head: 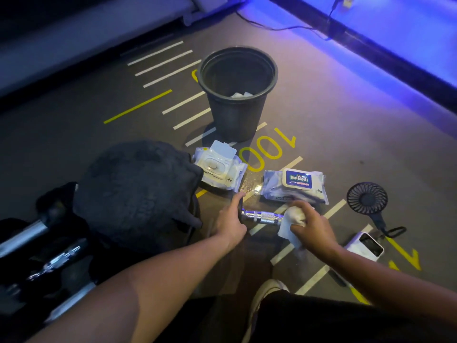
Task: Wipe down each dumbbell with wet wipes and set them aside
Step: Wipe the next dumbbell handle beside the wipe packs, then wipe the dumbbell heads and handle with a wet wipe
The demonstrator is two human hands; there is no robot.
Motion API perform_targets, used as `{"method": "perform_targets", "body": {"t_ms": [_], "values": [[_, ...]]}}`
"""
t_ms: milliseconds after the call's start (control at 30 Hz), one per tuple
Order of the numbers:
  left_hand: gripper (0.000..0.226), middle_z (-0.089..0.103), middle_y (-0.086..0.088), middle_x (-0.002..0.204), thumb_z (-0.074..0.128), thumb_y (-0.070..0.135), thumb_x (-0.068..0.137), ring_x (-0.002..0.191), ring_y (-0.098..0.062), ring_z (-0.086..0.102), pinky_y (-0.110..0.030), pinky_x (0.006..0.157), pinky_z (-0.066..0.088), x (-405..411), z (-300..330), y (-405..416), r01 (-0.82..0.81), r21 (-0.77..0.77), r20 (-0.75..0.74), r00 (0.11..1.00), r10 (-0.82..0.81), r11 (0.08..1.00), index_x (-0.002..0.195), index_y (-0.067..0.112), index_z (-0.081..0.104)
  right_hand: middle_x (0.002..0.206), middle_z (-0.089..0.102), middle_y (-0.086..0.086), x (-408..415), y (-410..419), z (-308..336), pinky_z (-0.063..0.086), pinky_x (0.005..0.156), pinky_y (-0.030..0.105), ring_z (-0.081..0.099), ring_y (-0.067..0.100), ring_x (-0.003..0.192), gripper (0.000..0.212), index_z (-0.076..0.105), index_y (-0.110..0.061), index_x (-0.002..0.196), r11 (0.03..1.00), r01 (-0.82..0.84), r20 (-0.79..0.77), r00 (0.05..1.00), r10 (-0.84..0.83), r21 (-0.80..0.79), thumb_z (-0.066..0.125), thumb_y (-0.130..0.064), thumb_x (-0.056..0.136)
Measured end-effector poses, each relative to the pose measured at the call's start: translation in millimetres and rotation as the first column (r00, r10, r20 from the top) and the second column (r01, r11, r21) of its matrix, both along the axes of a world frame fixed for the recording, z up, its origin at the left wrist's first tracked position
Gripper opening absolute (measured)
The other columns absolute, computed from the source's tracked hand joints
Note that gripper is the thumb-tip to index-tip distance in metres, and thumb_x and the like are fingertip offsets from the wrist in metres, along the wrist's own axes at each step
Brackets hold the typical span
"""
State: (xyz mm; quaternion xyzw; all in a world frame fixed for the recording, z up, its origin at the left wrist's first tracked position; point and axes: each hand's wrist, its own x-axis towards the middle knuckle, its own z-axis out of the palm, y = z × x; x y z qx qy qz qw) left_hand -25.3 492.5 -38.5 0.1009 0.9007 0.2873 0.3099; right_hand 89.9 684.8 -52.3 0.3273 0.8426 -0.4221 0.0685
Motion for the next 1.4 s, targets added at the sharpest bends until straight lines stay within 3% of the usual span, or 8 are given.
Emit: {"method": "perform_targets", "body": {"t_ms": [133, 267, 467, 700, 800, 967, 1167, 1400], "values": [[0.085, 0.066, 0.000, 0.122, 0.059, -0.001, 0.078, 0.110, -0.030, 0.065, -0.039, 0.089, 0.055, 2, 34, 0, -0.002, 0.073, -0.010, 1.000, 0.003, 0.997, 0.141, 0.051, 0.035, 0.105, 0.057, 0.015, 0, 4, 37, 0.056, 0.039, 0.037, 0.065, 0.034, 0.074, 0.045, 0.056, -0.035, 0.123, 1.000, 0.018, -0.066, 0.998, -0.018, 0.004, 0.063, -0.008, 0.087], [0.079, 0.066, -0.004, 0.122, 0.061, 0.003, 0.080, 0.110, -0.032, 0.064, -0.034, 0.080, 0.050, -12, 80, 0, 0.037, 0.152, -0.092, 0.995, -0.024, 0.988, 0.145, 0.041, 0.037, 0.099, 0.064, 0.014, -11, 6, 87, 0.048, 0.044, 0.016, 0.065, 0.028, 0.069, 0.039, 0.059, -0.032, 0.121, 0.995, 0.011, -0.146, 0.989, 0.003, 0.095, 0.068, -0.014, 0.087], [0.082, 0.067, -0.005, 0.122, 0.064, 0.005, 0.079, 0.108, -0.032, 0.063, -0.036, 0.085, 0.051, -33, 162, -18, 0.077, 0.239, -0.246, 0.969, -0.016, 0.968, 0.147, 0.042, 0.037, 0.105, 0.064, 0.003, -39, 1, 165, 0.047, 0.073, 0.030, 0.062, 0.026, 0.091, 0.053, 0.059, -0.034, 0.124, 0.983, 0.007, -0.237, 0.971, 0.037, 0.183, 0.066, -0.006, 0.079], [0.080, 0.057, 0.009, 0.111, 0.066, -0.003, 0.080, 0.099, -0.015, 0.058, -0.004, 0.058, 0.036, -49, 237, -77, 0.072, 0.379, -0.341, 0.938, 0.067, 0.923, 0.148, 0.031, 0.042, 0.083, 0.062, -0.002, -71, -53, 245, 0.054, 0.046, 0.038, 0.066, 0.031, 0.061, 0.049, 0.054, -0.042, 0.114, 0.975, -0.040, -0.371, 0.921, 0.121, 0.219, 0.063, -0.014, 0.074], [0.078, 0.057, 0.007, 0.110, 0.071, 0.001, 0.080, 0.096, -0.017, 0.059, -0.012, 0.059, 0.037, -57, 257, -113, 0.059, 0.396, -0.381, 0.919, 0.105, 0.916, 0.147, 0.028, 0.043, 0.093, 0.065, 0.006, -87, -86, 271, 0.049, 0.045, 0.024, 0.063, 0.022, 0.062, 0.049, 0.058, -0.034, 0.118, 0.961, -0.076, -0.391, 0.903, 0.179, 0.264, 0.064, -0.006, 0.079], [0.083, 0.063, 0.001, 0.117, 0.075, -0.001, 0.075, 0.077, -0.016, 0.055, -0.011, 0.056, 0.040, -71, 269, -179, -0.017, 0.359, -0.398, 0.901, 0.170, 0.933, 0.145, 0.030, 0.044, 0.097, 0.069, 0.005, -112, -140, 292, 0.057, 0.056, 0.034, 0.068, 0.027, 0.073, 0.050, 0.057, -0.038, 0.117, 0.928, -0.201, -0.361, 0.879, 0.312, 0.313, 0.067, -0.013, 0.075], [0.090, 0.065, -0.001, 0.112, 0.076, 0.003, 0.072, 0.065, -0.018, 0.057, -0.023, 0.056, 0.046, -89, 265, -238, -0.089, 0.254, -0.400, 0.897, 0.189, 0.963, 0.147, 0.037, 0.040, 0.085, 0.068, 0.010, -141, -193, 294, 0.042, 0.036, 0.018, 0.059, 0.015, 0.045, 0.049, 0.056, -0.031, 0.124, 0.899, -0.300, -0.306, 0.865, 0.397, 0.319, 0.062, -0.010, 0.081], [0.094, 0.067, -0.005, 0.119, 0.077, 0.014, 0.075, 0.082, -0.024, 0.061, -0.028, 0.071, 0.046, -102, 221, -264, -0.039, 0.162, -0.337, 0.937, 0.093, 0.986, 0.151, 0.044, 0.030, 0.101, 0.063, 0.007, -153, -209, 251, 0.040, 0.068, 0.027, 0.061, 0.031, 0.091, 0.049, 0.053, -0.027, 0.128, 0.865, -0.393, -0.158, 0.876, 0.455, 0.313, 0.065, -0.017, 0.082]]}}
